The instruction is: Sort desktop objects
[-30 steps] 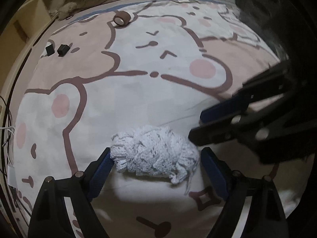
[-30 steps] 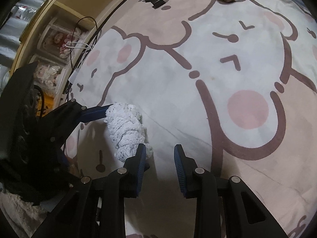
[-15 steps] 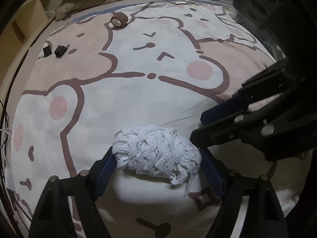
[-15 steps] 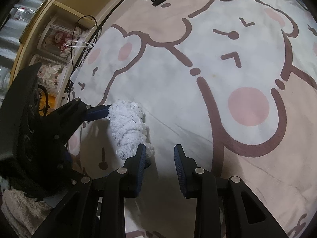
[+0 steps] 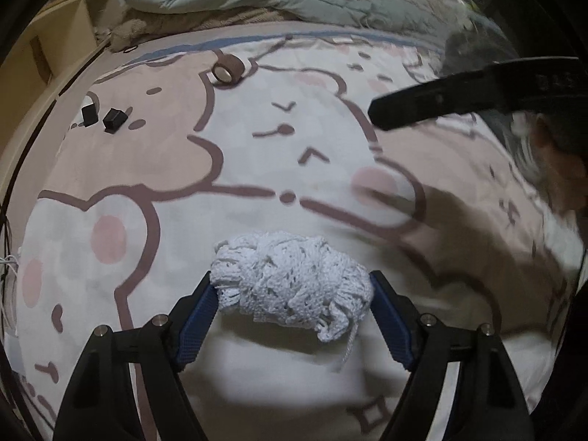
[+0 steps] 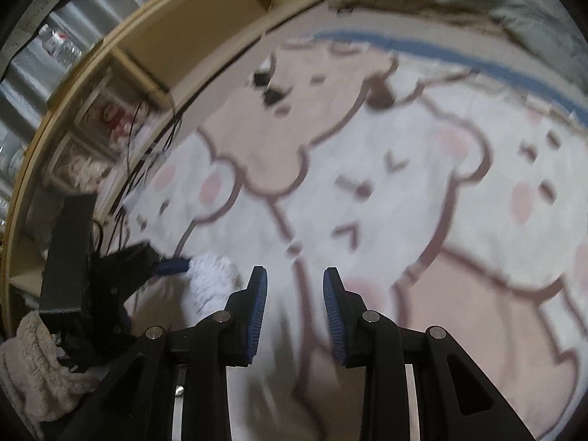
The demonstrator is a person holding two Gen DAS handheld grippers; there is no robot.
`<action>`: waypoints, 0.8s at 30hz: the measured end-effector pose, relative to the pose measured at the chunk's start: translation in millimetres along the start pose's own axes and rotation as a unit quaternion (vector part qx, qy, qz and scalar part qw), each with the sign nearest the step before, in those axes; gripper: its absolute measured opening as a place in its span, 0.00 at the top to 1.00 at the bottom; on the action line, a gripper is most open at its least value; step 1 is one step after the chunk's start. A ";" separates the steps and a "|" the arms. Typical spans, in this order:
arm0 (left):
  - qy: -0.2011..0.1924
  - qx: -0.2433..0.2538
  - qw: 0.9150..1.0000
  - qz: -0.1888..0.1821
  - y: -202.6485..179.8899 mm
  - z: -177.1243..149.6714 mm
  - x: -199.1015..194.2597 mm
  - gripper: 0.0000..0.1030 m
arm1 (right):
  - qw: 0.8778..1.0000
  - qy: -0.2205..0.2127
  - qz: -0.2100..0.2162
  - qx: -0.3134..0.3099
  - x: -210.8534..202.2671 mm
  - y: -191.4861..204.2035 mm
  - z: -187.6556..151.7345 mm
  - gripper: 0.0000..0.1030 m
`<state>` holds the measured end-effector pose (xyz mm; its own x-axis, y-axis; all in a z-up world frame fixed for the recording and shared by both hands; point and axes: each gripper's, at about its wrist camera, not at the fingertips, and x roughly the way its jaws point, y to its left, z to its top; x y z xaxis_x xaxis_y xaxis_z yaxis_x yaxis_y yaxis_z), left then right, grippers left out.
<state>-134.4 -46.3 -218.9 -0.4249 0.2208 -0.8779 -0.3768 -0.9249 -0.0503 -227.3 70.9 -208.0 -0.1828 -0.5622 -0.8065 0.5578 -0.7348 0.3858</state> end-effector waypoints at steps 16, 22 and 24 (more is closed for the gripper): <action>-0.063 0.003 0.998 0.011 19.4 -9.5 19.9 0.22 | 0.990 -0.096 -0.087 0.047 57.7 -67.6 139.9 0.69; -0.046 0.008 0.999 0.014 18.1 -9.9 32.6 0.22 | 0.985 -0.091 -0.111 0.092 94.3 -93.8 164.9 0.69; -0.047 0.008 0.999 0.011 18.2 -10.8 33.0 0.22 | 0.986 -0.077 -0.110 0.095 104.3 -96.5 163.8 0.69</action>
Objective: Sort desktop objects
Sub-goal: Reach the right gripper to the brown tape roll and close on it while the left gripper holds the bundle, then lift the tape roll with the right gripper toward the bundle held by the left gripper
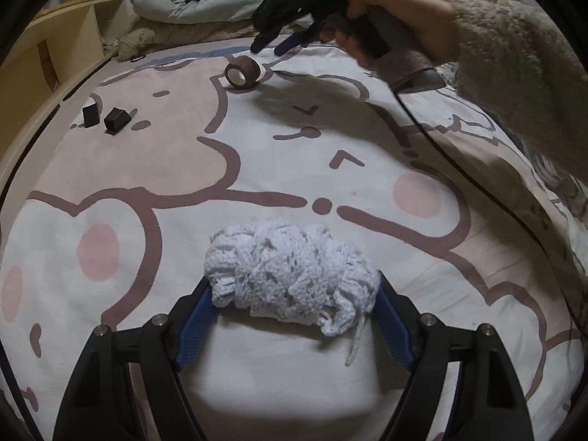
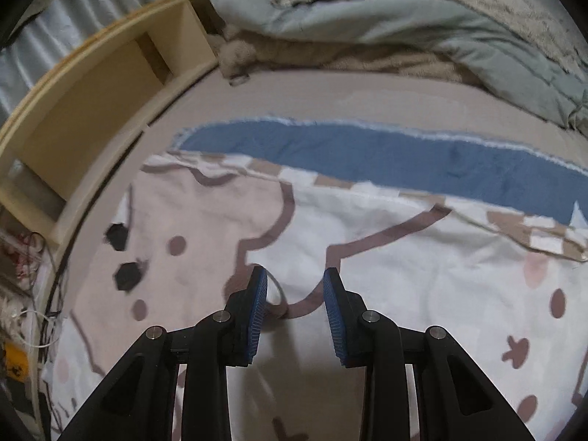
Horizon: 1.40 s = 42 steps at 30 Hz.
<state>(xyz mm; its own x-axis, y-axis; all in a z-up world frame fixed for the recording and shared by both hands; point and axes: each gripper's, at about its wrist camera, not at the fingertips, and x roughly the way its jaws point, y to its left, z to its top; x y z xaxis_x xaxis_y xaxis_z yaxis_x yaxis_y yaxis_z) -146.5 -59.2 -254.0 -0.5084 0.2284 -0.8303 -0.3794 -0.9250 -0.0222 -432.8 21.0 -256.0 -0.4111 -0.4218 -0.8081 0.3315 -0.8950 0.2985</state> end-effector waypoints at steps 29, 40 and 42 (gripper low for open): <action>0.002 0.003 1.000 0.005 -4.4 1.5 4.6 0.22 | 0.983 0.010 -0.014 -0.180 28.3 65.1 -34.4 0.56; 0.002 0.003 1.000 0.007 -5.8 1.4 4.5 0.22 | 0.978 0.026 0.034 -0.205 -7.5 58.3 -63.8 0.56; 0.001 0.003 1.000 0.006 -5.7 1.3 4.4 0.22 | 0.976 0.034 0.039 -0.212 -15.6 56.5 -74.6 0.56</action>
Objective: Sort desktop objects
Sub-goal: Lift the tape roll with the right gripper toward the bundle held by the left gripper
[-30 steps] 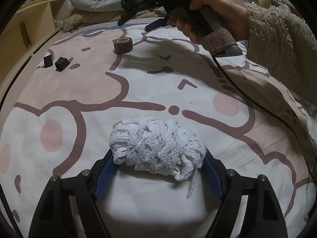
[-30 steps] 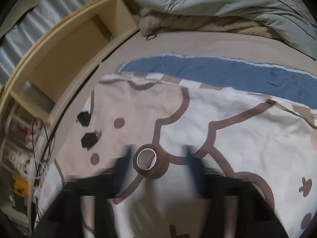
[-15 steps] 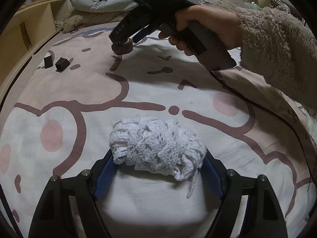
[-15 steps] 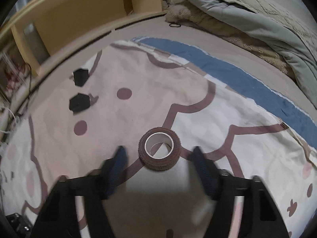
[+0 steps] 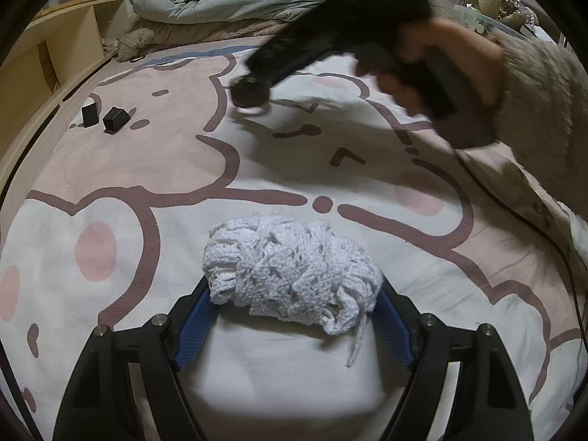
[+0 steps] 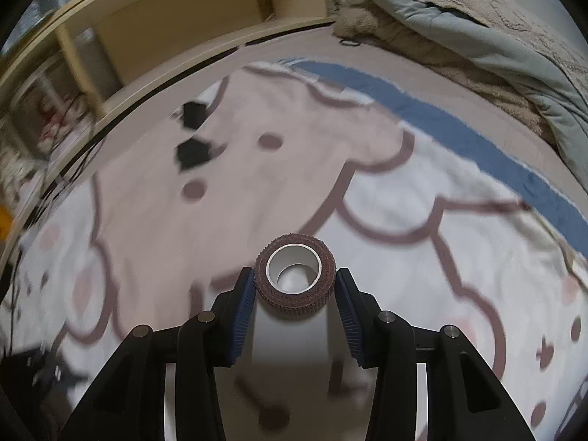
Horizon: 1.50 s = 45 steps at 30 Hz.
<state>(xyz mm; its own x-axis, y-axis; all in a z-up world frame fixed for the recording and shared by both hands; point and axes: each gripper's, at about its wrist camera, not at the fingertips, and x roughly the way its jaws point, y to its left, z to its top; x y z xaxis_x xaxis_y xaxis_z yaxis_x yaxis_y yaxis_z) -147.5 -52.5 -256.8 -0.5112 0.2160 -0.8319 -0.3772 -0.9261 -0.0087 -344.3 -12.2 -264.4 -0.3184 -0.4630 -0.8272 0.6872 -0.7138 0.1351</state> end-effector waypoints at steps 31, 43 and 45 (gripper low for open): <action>-0.012 -0.035 0.999 -0.021 -13.4 7.7 -36.1 0.28 | 0.990 0.117 0.042 -0.065 -114.0 55.6 -148.8 0.57; -0.012 -0.035 0.997 -0.075 -36.9 22.5 -28.2 0.28 | 0.987 0.117 0.039 -0.103 -106.5 73.6 -166.4 0.57; -0.013 -0.036 0.996 -0.085 -40.5 25.6 -28.0 0.28 | 0.987 0.114 0.042 -0.101 -105.9 73.3 -166.8 0.57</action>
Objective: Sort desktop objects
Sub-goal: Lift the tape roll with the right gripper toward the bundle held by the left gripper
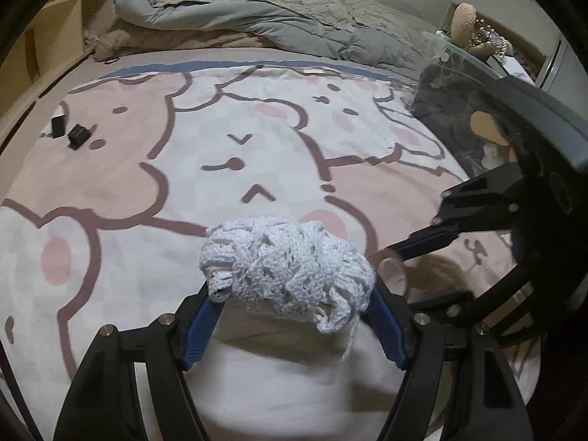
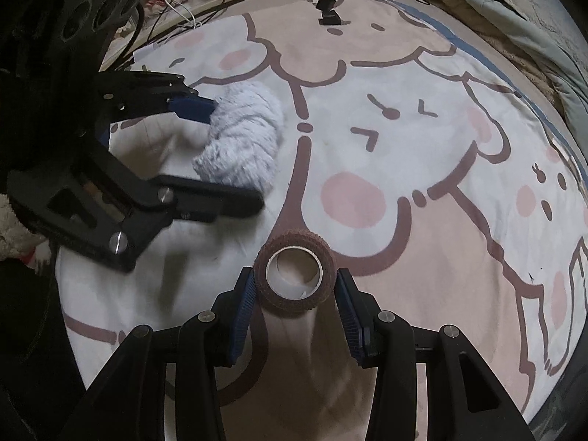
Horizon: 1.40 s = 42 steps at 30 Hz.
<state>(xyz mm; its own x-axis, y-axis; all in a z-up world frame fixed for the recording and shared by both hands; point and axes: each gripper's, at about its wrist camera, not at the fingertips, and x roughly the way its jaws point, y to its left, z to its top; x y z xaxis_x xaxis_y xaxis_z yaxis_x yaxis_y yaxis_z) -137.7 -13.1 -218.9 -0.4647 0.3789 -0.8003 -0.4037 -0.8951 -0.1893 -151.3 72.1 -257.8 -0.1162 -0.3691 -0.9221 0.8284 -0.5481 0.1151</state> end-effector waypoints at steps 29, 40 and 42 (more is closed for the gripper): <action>0.036 0.002 0.999 -0.007 -6.0 1.0 26.8 0.28 | 0.998 -0.026 -0.031 -0.041 17.7 8.0 1.0 0.57; 0.015 -0.039 0.999 -0.023 4.7 6.6 7.7 0.28 | 0.999 -0.039 -0.006 -0.004 -0.9 0.8 4.4 0.56; 0.003 -0.044 0.999 -0.020 6.4 11.0 -3.2 0.28 | 0.999 -0.045 -0.008 0.000 -14.0 1.3 3.9 0.56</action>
<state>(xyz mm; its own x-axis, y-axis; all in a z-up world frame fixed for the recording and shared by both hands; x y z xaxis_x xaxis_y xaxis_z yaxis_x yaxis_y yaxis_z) -147.5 -17.5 -211.3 -0.4445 0.4127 -0.7951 -0.3513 -0.8968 -0.2691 -150.8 73.7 -243.3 -0.1782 -0.4273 -0.8864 0.8263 -0.5541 0.1009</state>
